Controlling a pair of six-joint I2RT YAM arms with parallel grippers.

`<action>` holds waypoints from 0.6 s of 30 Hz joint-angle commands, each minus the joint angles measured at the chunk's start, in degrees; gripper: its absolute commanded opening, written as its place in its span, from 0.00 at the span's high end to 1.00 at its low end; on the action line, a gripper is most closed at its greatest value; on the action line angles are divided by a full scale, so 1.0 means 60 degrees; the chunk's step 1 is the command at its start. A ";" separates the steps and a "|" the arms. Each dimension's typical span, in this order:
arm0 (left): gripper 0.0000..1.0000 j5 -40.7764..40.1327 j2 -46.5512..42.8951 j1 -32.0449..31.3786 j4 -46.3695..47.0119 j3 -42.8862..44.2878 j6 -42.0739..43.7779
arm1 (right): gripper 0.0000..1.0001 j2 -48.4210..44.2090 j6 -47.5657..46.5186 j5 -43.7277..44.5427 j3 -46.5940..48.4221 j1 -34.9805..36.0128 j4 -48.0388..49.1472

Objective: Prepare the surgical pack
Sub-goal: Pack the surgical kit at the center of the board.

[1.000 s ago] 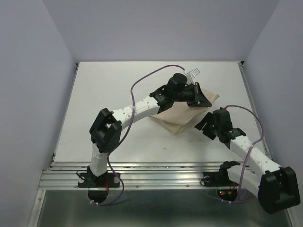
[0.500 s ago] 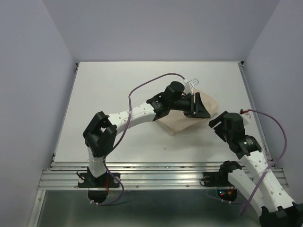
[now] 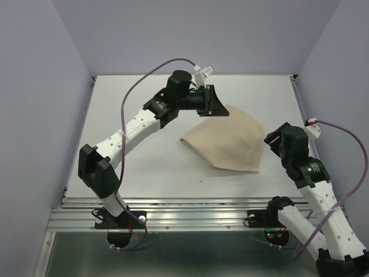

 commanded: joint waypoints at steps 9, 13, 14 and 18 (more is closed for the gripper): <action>1.00 -0.2004 0.1223 0.0933 -0.1432 0.0090 0.1633 | 0.67 0.4585 -0.1647 -0.2439 0.1324 0.0070 0.2714; 1.00 -0.1960 0.1504 0.0933 -0.1052 -0.0421 0.1677 | 0.64 0.6604 -0.2233 -0.3404 0.2582 -0.0018 0.3067; 1.00 -0.1960 0.1533 0.0918 -0.0935 -0.0713 0.1677 | 0.64 0.7018 -0.2423 -0.3639 0.3238 -0.0018 0.3082; 1.00 -0.1609 0.1533 0.0918 -0.0423 -0.1738 0.1663 | 0.64 0.8515 -0.2323 -0.6125 0.3758 -0.0514 0.4103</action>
